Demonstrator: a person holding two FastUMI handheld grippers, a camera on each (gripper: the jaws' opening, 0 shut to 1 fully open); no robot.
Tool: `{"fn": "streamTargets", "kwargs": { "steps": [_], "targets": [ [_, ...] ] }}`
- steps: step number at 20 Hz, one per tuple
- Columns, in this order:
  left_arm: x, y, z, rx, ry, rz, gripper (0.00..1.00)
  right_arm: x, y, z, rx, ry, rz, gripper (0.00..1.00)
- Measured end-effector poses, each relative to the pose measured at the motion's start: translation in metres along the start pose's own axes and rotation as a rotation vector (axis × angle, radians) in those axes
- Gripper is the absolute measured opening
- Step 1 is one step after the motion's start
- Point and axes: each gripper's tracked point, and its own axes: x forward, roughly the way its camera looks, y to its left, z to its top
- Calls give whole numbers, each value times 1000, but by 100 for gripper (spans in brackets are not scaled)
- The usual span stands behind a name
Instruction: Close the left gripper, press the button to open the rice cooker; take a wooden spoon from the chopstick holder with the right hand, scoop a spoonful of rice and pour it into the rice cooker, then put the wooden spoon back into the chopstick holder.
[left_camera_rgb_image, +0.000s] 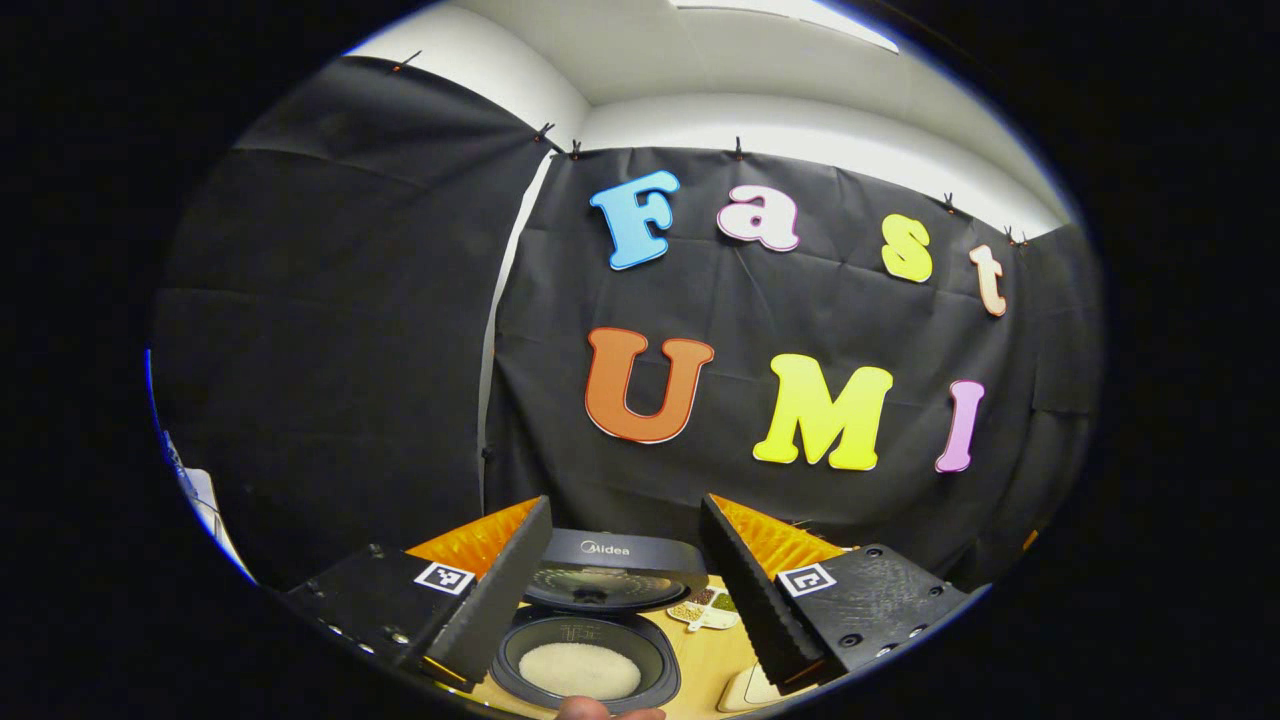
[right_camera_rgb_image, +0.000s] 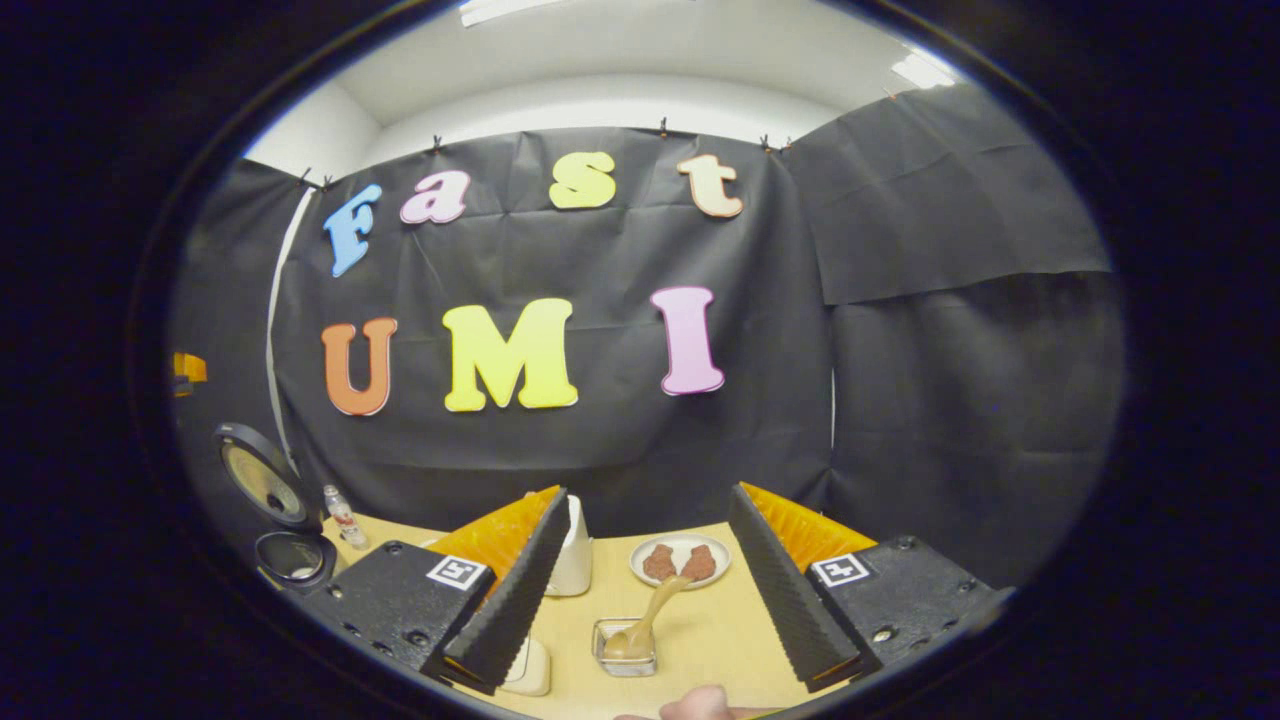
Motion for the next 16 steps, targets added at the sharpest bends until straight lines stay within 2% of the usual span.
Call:
{"fn": "streamTargets", "kwargs": {
  "steps": [1,3,5,6,7,9,11,13,15,16],
  "targets": [
    [13,5,-2,24,6,11,95,-10,-3,-4,-1,6,-23,96],
    [36,11,-7,55,21,20,95,-31,-8,-9,5,12,-60,100],
    [58,12,-18,67,69,21,95,-51,-14,-19,10,32,-94,100],
    [68,20,-24,80,94,46,95,-59,-19,-25,9,50,-118,96],
    [79,28,-32,87,126,72,95,-66,-24,-29,6,61,-134,97],
    [86,26,-47,69,196,68,95,-75,-30,-31,14,75,-159,100],
    [81,26,-63,85,272,58,95,-78,-24,-33,28,86,-154,97],
    [73,25,-69,83,311,43,97,-73,-15,-32,25,85,-140,100],
    [56,23,-77,77,351,39,98,-67,7,-33,19,91,-99,97],
    [49,23,-81,69,368,34,97,-64,22,-32,14,94,-69,100]
  ]
}}
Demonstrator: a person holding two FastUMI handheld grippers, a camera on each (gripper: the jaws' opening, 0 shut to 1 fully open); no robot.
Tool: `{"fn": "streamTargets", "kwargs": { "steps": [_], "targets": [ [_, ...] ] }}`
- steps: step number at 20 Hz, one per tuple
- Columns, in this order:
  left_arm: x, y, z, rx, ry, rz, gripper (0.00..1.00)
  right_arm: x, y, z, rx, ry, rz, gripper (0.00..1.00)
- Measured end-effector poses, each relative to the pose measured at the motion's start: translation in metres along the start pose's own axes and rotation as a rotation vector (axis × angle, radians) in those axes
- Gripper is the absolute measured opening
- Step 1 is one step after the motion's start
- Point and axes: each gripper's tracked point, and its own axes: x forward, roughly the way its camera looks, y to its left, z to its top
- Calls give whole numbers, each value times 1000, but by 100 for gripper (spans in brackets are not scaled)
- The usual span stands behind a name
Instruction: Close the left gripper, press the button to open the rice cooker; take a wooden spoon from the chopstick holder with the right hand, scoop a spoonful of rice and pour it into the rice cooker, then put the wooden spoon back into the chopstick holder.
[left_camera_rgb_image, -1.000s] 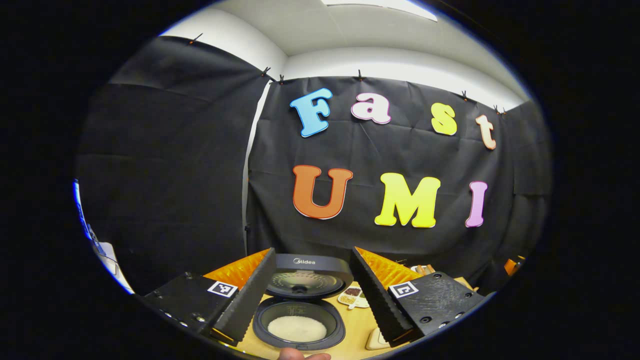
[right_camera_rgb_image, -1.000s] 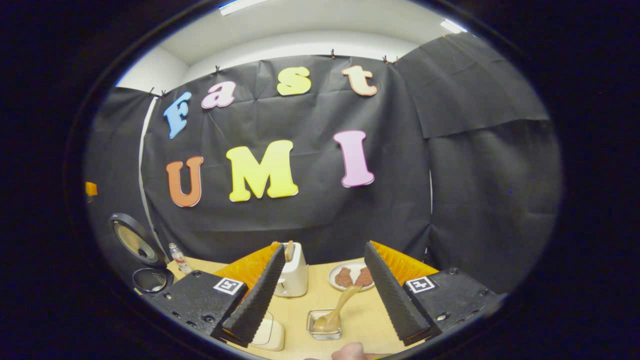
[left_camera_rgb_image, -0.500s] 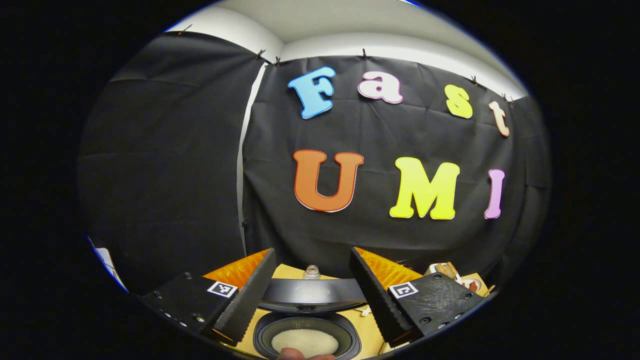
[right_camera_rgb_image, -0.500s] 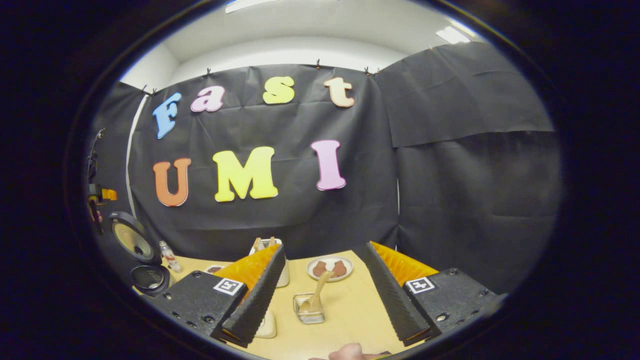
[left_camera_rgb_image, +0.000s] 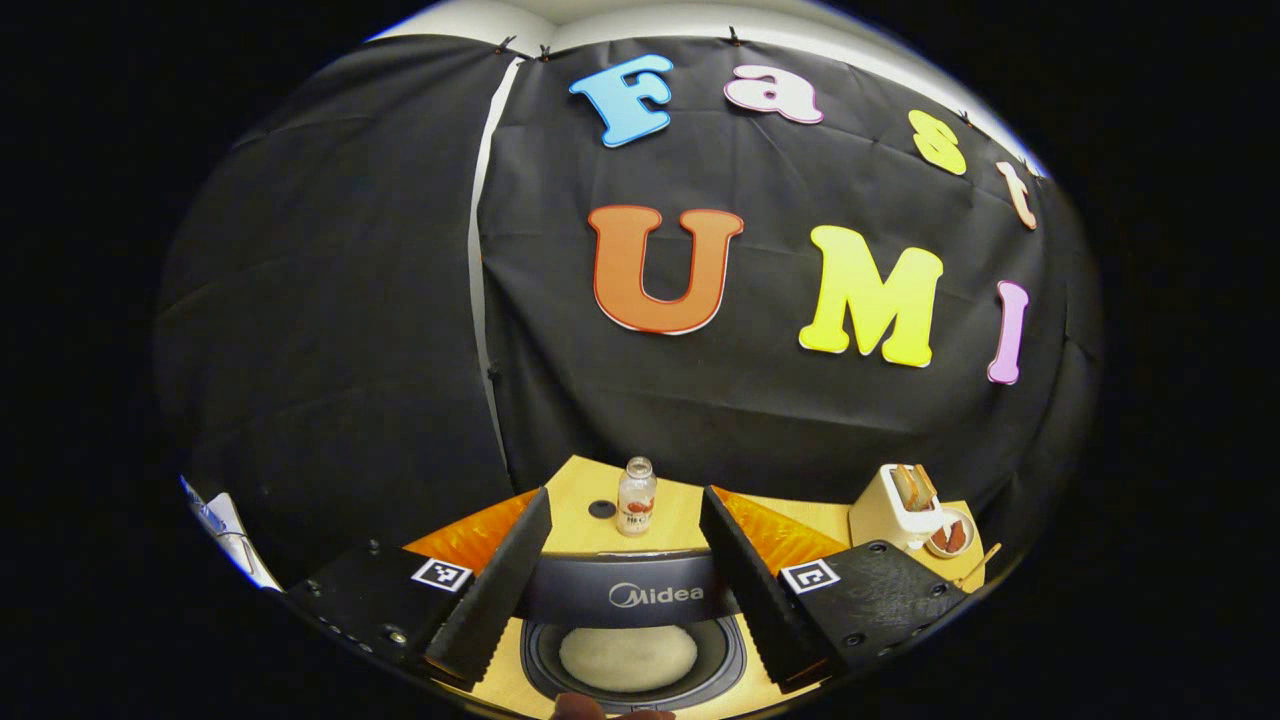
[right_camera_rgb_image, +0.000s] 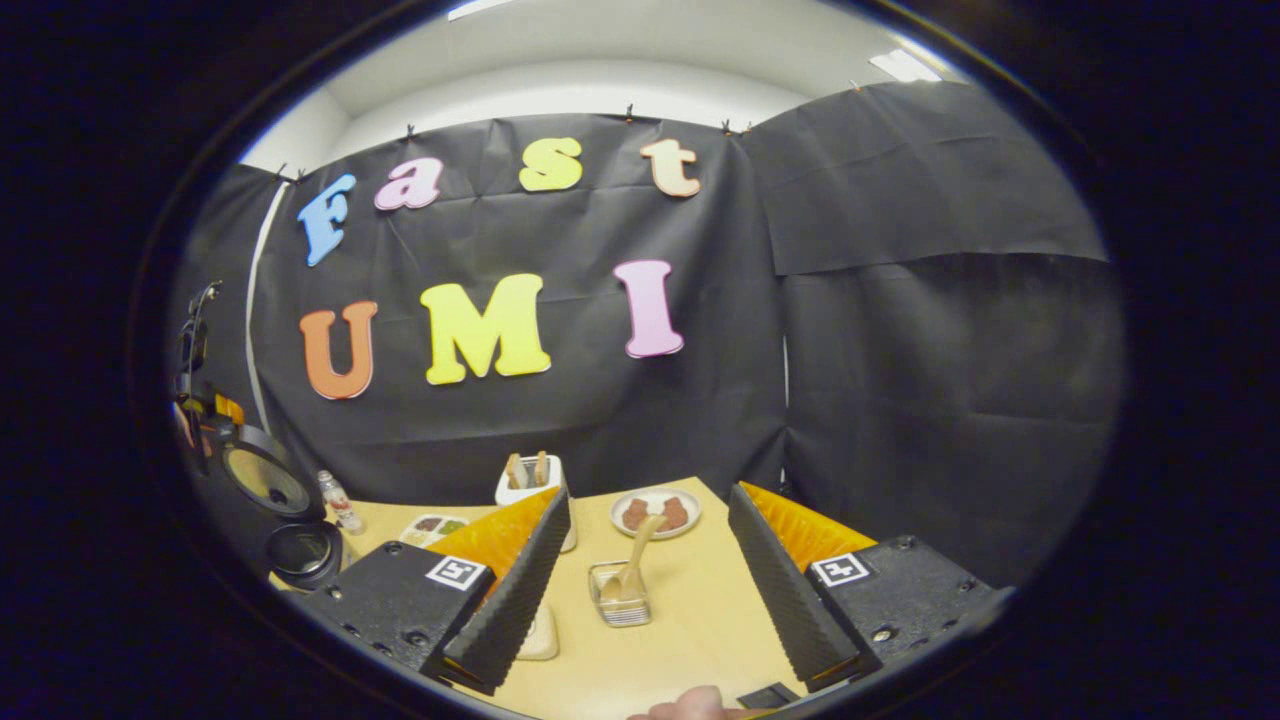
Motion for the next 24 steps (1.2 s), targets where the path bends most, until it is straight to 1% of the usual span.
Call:
{"fn": "streamTargets", "kwargs": {
  "steps": [3,4,6,8,9,10,11,12,14,15,16,19,20,22,24],
  "targets": [
    [-23,-3,-32,-6,53,-12,97,2,40,1,-21,1,92,99],
    [-32,-4,-47,-14,73,-16,97,0,52,-2,-22,7,122,97],
    [-46,-6,-77,-50,118,-29,96,-4,76,-4,-10,10,180,98],
    [-54,-8,-103,-81,140,-41,97,-10,89,-10,-24,23,218,97],
    [-55,-8,-112,-94,138,-44,97,-14,94,-11,-29,27,237,100],
    [-56,-8,-120,-107,133,-44,97,-17,99,-10,-29,25,250,97],
    [-56,-9,-129,-115,128,-43,97,-20,101,-10,-28,25,260,97],
    [-56,-9,-138,-114,132,-39,97,-21,101,-10,-33,29,263,100],
    [-56,-10,-160,-87,151,-32,98,-23,100,-8,-48,31,265,100],
    [-54,-10,-169,-74,161,-29,98,-23,99,-5,-56,27,265,97],
    [-55,-10,-175,-65,172,-26,97,-24,99,-3,-64,22,263,97],
    [-53,-11,-189,-61,192,-26,98,-25,100,8,-72,0,261,97],
    [-52,-11,-193,-62,198,-27,97,-25,101,6,-74,-1,263,100],
    [-53,-10,-203,-69,232,-17,98,-24,105,2,-75,6,271,100],
    [-51,-10,-205,-43,222,2,99,-22,106,-1,-73,10,272,100]
  ]
}}
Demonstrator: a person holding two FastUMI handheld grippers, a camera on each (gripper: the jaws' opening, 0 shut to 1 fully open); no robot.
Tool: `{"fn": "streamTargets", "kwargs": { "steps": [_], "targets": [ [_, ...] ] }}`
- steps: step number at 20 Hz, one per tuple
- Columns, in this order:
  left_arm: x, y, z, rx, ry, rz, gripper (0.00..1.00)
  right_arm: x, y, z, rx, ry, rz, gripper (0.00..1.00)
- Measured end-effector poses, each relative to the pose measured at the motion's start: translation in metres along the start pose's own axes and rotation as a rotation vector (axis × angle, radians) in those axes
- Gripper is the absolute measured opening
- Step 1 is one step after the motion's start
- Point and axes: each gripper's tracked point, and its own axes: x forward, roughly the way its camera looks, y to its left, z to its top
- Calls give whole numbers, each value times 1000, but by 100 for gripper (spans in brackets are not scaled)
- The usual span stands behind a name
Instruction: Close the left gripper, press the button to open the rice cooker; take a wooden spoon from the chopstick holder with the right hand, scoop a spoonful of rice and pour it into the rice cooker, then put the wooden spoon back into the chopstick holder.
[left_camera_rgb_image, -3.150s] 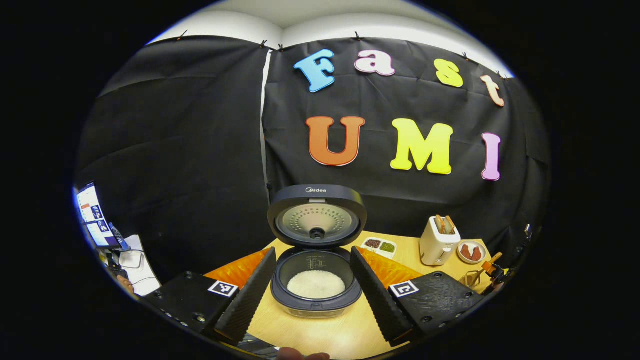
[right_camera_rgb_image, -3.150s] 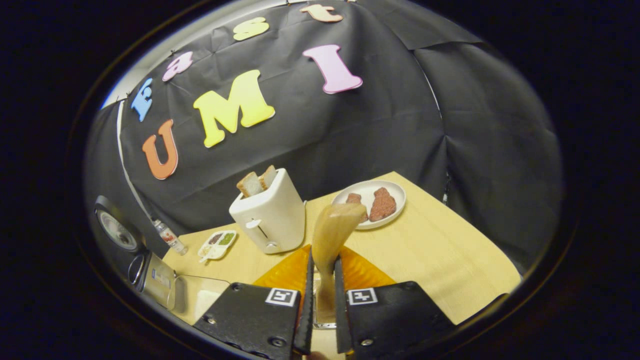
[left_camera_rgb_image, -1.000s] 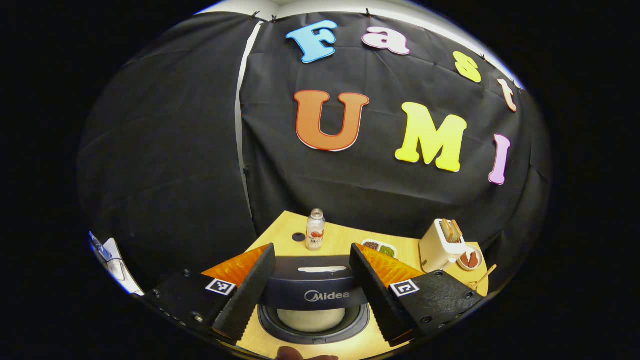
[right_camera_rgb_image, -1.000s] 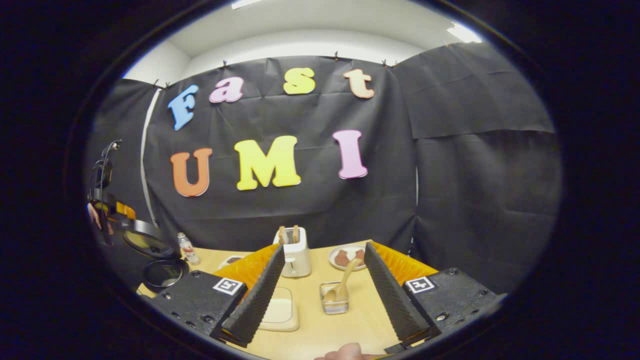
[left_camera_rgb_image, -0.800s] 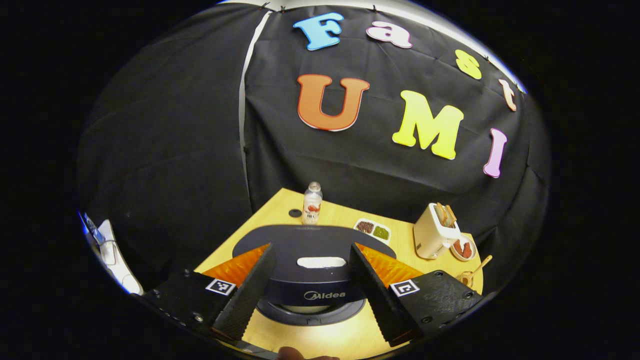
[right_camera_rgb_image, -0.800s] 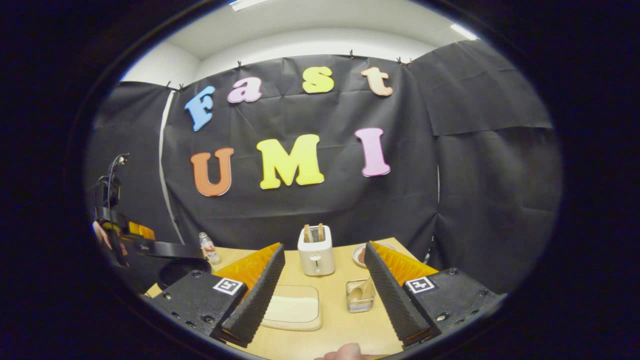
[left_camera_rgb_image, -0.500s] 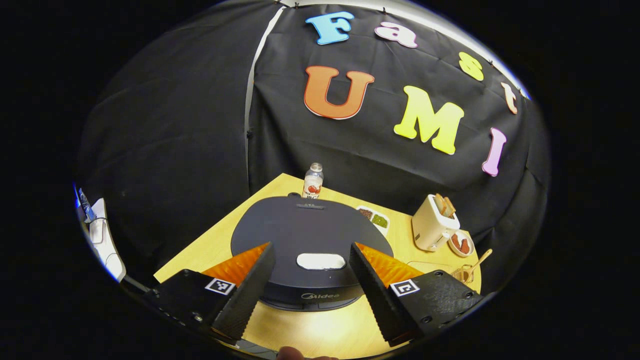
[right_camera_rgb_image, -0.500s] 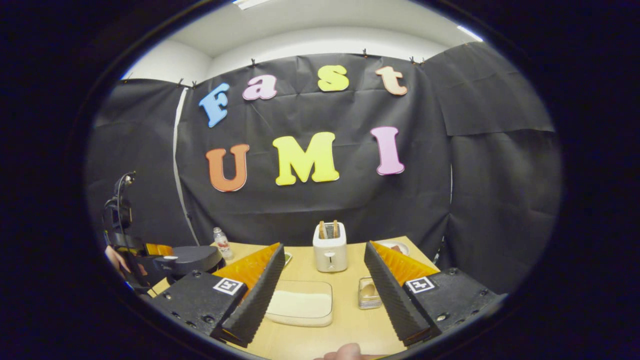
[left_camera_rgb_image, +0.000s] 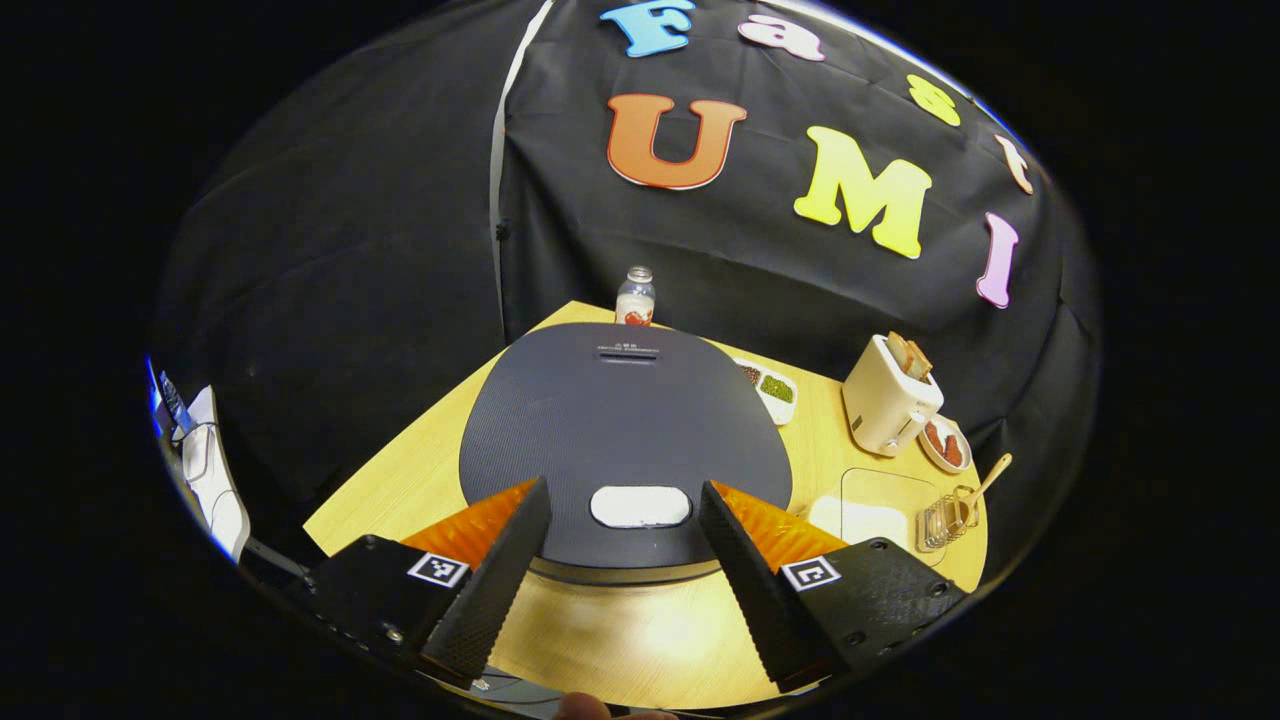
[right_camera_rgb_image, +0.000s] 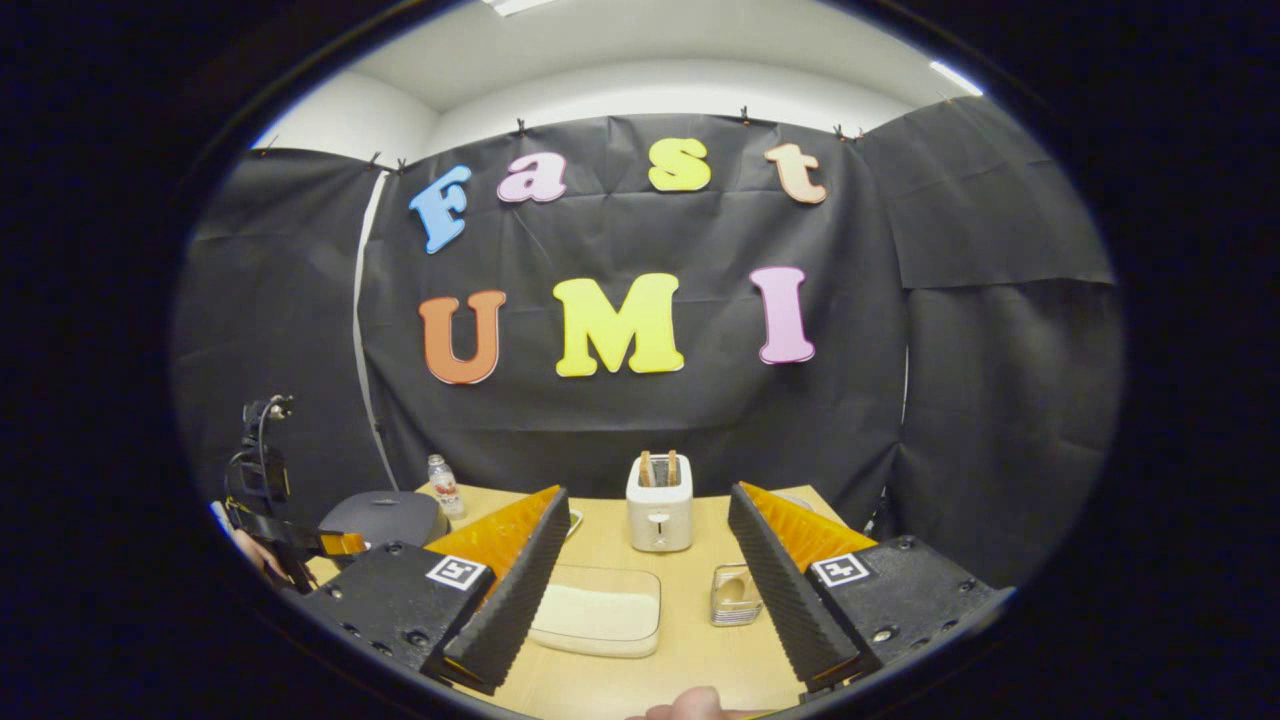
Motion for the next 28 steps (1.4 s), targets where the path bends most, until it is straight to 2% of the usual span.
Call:
{"fn": "streamTargets", "kwargs": {
  "steps": [1,3,5,9,15,16,17,19,21,25,28],
  "targets": [
    [-1,0,-1,23,-6,12,98,2,-2,1,1,-4,-5,97],
    [-1,1,-5,78,-8,33,98,9,-2,1,7,-6,1,100],
    [2,0,-7,70,-8,31,98,18,-4,2,23,-5,14,97],
    [4,2,-9,68,-24,43,100,43,-15,1,53,-3,37,97],
    [-1,3,-4,66,-30,89,98,81,-30,-5,73,20,103,100],
    [-2,3,-2,55,-34,93,86,85,-35,-2,74,17,108,97],
    [-5,1,3,38,-42,87,96,88,-39,2,75,11,110,100],
    [-22,-9,21,23,-90,63,95,88,-45,8,70,-1,110,100],
    [-39,-30,45,53,-172,31,95,79,-47,17,63,-26,99,100],
    [-108,-63,98,122,-382,-64,95,40,-37,25,55,-59,78,97],
    [-163,-79,103,149,-479,-133,94,-5,-23,31,45,-81,71,96]
  ]
}}
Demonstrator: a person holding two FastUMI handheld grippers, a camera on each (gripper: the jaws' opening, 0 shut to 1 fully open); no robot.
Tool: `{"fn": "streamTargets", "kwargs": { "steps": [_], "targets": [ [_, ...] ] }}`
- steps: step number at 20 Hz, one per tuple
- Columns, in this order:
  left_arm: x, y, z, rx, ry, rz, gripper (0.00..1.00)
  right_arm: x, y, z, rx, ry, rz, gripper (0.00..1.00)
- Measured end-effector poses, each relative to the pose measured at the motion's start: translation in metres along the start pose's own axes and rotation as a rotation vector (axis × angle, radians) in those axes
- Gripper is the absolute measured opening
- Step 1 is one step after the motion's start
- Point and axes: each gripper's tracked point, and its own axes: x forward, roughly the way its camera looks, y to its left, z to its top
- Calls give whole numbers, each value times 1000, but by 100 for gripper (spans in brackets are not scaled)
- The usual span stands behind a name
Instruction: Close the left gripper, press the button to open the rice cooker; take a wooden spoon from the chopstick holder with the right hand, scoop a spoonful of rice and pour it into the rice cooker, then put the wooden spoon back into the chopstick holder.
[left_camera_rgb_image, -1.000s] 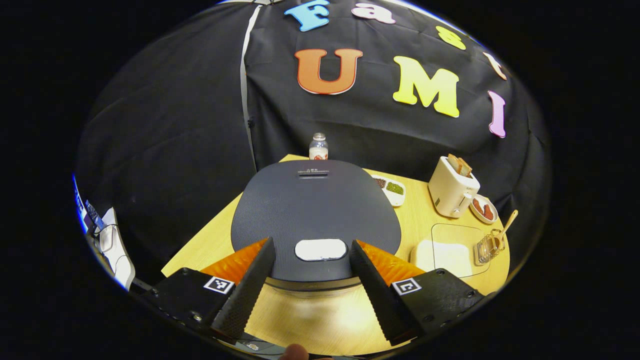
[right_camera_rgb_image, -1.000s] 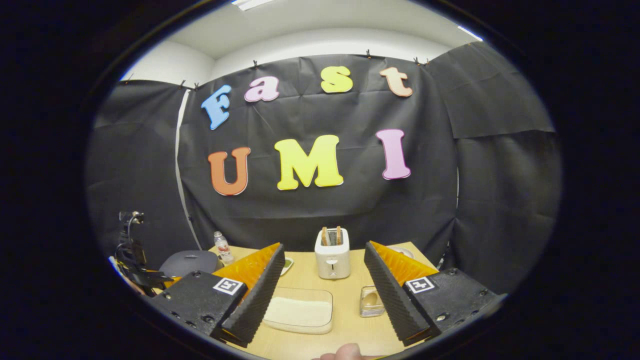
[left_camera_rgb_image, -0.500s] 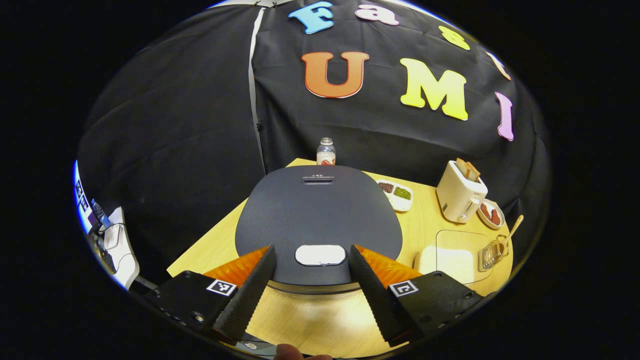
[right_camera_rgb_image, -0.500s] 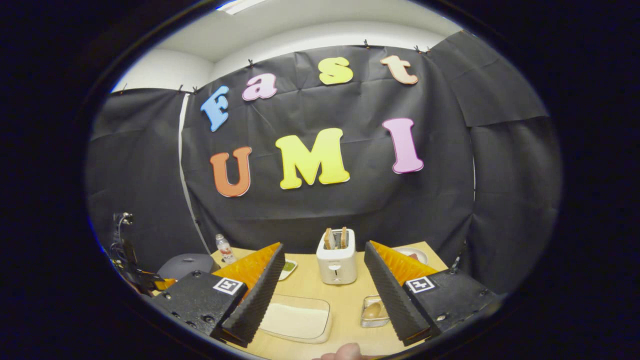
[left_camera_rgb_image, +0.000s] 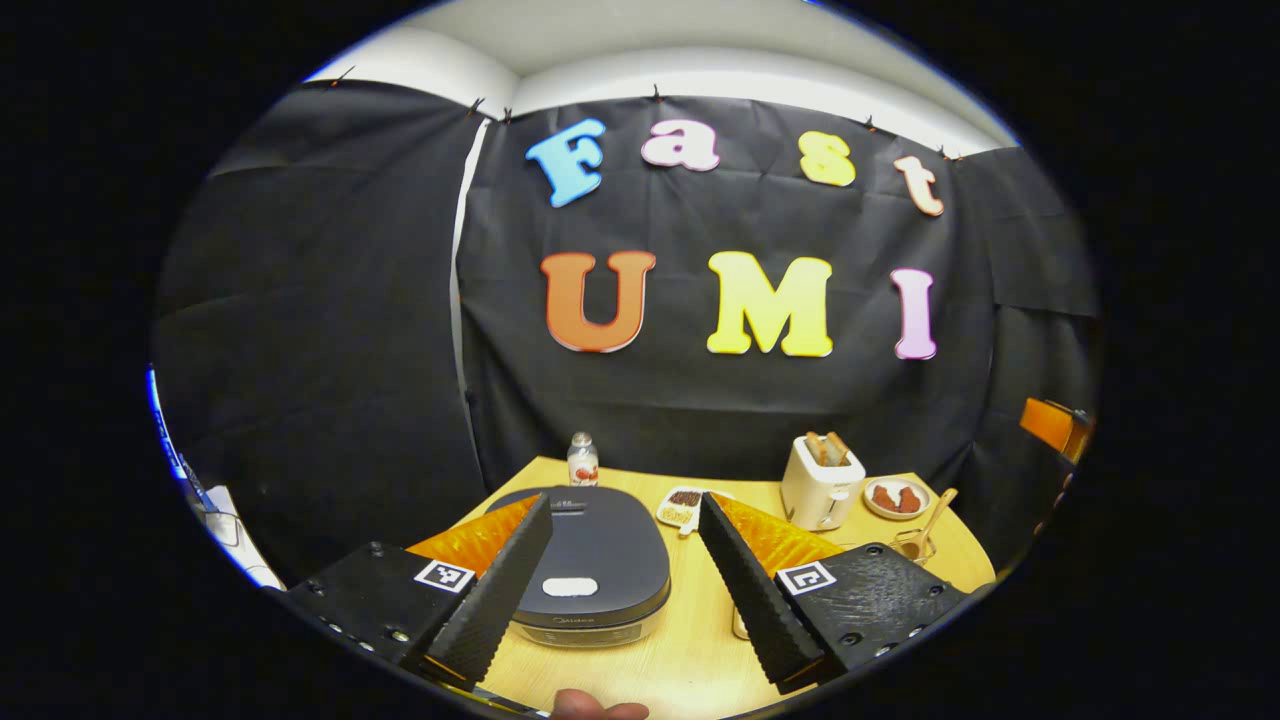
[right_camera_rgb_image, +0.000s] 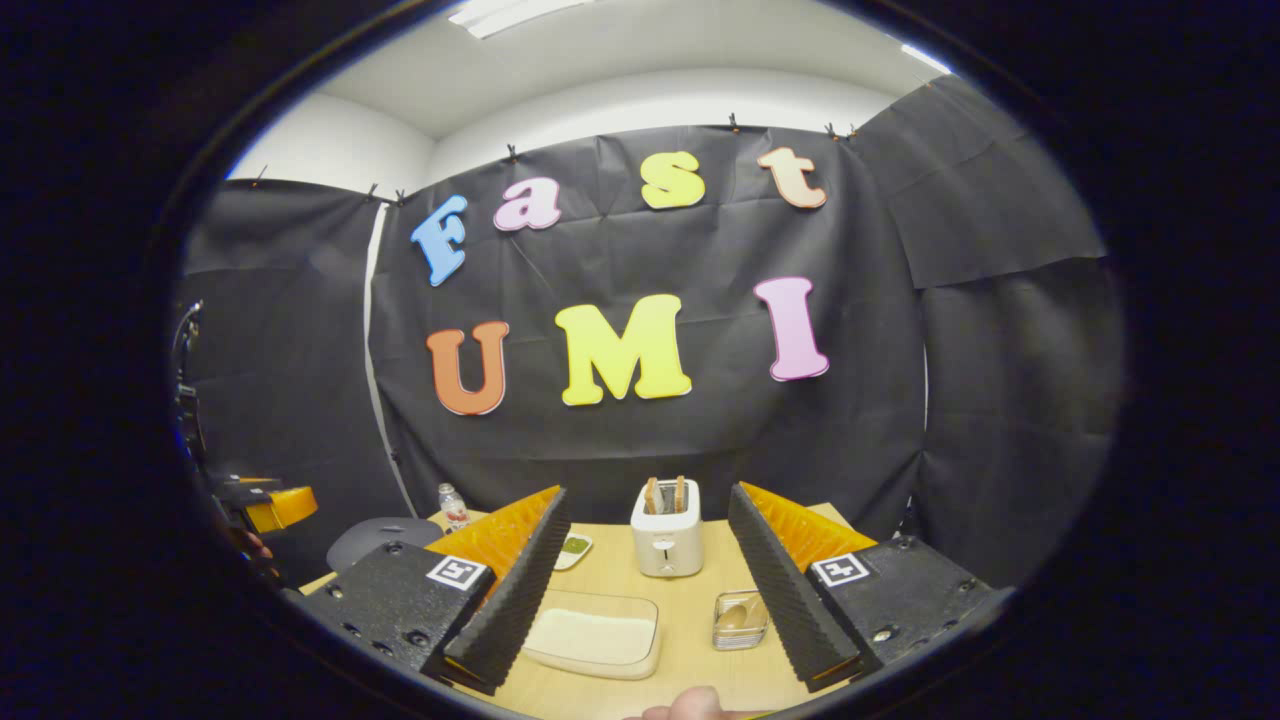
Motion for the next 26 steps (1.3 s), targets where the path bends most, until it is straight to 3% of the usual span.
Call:
{"fn": "streamTargets", "kwargs": {
  "steps": [6,7,12,24,25,26],
  "targets": [
    [-100,-28,12,-21,-96,-89,95,-102,28,5,-48,-33,-28,100],
    [-113,-31,12,-8,-108,-92,95,-118,32,3,-55,-39,-26,96],
    [-152,-49,5,31,-119,-134,94,-171,44,-8,-74,-28,-36,100],
    [-178,-54,11,54,-175,-129,94,-200,40,-14,-123,-11,-99,100],
    [-177,-54,12,55,-173,-130,94,-199,40,-14,-122,-8,-103,96],
    [-176,-55,12,53,-171,-131,94,-198,40,-15,-119,-7,-102,100]
  ]
}}
